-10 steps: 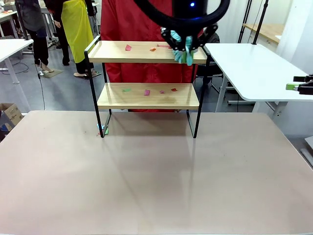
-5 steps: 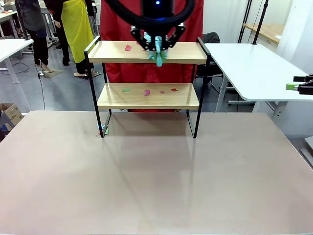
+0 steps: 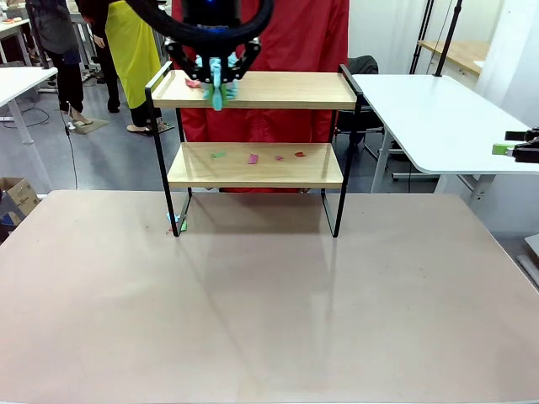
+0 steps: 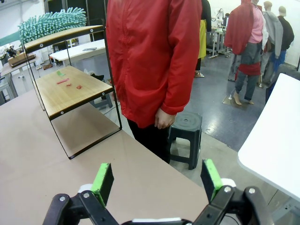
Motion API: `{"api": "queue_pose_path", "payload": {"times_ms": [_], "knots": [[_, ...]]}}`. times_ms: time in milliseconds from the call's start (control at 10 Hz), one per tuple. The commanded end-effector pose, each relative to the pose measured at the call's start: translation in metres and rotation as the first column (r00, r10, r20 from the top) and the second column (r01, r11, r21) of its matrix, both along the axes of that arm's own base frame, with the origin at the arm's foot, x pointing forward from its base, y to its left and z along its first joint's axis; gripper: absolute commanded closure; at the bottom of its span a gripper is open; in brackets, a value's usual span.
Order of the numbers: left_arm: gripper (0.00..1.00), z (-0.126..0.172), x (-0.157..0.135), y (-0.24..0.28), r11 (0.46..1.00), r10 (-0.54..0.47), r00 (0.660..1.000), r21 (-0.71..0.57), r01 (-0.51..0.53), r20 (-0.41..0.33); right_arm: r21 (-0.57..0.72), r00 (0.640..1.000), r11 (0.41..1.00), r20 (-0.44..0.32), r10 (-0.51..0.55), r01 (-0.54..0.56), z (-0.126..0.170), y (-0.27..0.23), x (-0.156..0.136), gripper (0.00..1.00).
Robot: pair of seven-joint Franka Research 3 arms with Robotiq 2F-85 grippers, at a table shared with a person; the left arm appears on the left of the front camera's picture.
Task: Clean the shelf.
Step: Clean the specific section of the Shelf indicated by the human with the Duster.
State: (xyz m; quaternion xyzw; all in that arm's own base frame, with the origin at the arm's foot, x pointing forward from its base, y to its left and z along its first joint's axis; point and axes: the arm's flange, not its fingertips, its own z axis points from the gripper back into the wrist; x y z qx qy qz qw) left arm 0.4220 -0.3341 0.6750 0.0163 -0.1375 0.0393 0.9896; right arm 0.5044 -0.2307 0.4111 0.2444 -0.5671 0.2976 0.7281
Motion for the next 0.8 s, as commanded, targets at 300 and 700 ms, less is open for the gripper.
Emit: {"api": "queue_pose_path", "payload": {"times_ms": [300, 700], "knots": [[0.87, -0.011, -0.019, 0.047, 0.985, 0.083, 0.995, 0.148, -0.091, 0.055, -0.006, 1.000, 1.000, -0.015, -0.017, 0.017, 0.004, 0.004, 0.000, 0.00], [0.87, 0.002, -0.044, 0.054, 0.950, 0.121, 0.973, 0.263, -0.170, 0.194, -0.006, 1.000, 1.000, -0.015, -0.017, 0.017, 0.004, 0.004, 0.000, 0.00]]}}
